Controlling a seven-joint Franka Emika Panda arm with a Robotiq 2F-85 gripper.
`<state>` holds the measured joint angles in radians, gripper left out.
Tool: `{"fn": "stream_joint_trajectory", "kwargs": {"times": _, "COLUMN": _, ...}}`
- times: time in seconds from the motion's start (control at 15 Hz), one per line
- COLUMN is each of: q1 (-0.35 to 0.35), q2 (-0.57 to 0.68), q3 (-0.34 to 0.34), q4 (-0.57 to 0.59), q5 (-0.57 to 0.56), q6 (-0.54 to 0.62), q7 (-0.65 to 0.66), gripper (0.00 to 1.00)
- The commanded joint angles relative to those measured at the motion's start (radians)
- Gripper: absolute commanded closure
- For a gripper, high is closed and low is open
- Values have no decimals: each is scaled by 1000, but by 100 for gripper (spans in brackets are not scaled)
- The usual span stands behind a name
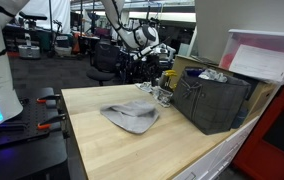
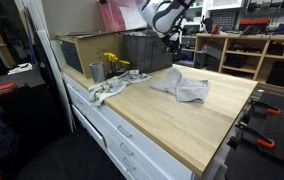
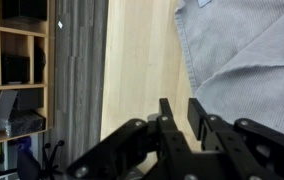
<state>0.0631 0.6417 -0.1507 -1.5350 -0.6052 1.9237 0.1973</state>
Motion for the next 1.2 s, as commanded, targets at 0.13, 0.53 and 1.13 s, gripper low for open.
{"fn": "stream_joint_trajectory", "kwargs": {"times": 0.13, "q1": 17, "q2": -63, "q3": 4, "q4": -51, "q5": -17, "q6": 70, "q7": 50, "gripper": 29}}
{"fn": "stream_joint_trajectory", "kwargs": {"times": 0.53, "q1": 1, "q2": -165, "q3": 100, "q4": -233, "q5": 254, "q6": 155, "q7": 60, "gripper": 0}}
{"fn": "stream_joint_trajectory", "kwargs": {"times": 1.13, "q1": 74, "q2": -109, "q3": 134, "q4": -441, "q5": 390, "q6": 305, "q7": 129, "gripper": 0}}
